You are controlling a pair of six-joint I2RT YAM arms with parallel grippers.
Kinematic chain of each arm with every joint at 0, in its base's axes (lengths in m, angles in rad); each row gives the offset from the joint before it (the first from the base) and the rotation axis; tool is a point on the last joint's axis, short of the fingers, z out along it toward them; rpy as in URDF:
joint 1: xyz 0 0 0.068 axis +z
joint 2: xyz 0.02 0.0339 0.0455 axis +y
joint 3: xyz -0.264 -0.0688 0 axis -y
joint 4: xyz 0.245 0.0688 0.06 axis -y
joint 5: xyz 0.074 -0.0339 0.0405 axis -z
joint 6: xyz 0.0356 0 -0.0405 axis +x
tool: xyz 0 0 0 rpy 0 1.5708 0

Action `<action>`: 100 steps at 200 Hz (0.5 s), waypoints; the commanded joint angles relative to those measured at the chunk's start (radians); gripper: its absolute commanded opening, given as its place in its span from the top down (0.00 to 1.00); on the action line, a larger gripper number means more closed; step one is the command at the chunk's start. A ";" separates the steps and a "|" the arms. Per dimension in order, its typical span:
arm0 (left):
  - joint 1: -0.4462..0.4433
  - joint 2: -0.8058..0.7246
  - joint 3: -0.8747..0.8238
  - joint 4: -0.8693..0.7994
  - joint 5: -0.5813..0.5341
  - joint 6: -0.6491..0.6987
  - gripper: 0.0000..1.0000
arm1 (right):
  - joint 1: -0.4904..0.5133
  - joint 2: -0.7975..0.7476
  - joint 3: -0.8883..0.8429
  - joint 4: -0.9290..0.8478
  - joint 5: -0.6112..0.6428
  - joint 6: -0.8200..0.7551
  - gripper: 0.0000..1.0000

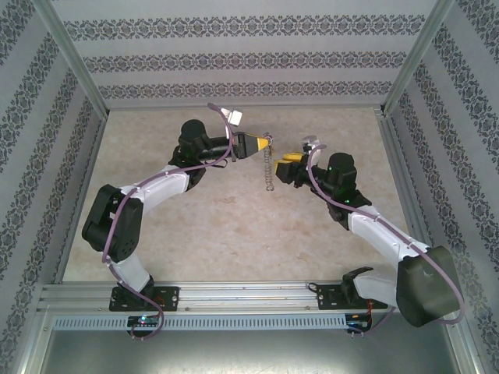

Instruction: Put the keys on the keyring

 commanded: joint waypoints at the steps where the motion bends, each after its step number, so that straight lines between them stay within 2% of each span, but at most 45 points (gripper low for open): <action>1: -0.015 -0.041 0.009 0.073 -0.001 -0.009 1.00 | 0.022 0.007 0.050 0.056 0.017 -0.035 0.47; 66: -0.019 -0.037 0.026 0.065 0.009 -0.010 1.00 | 0.057 0.073 0.119 0.052 0.028 -0.062 0.49; 79: -0.020 -0.038 0.026 0.065 0.009 -0.010 1.00 | 0.059 0.078 0.122 0.050 0.028 -0.065 0.55; 100: -0.021 -0.038 0.027 0.067 0.011 -0.010 1.00 | 0.062 0.071 0.121 0.041 0.012 -0.071 0.71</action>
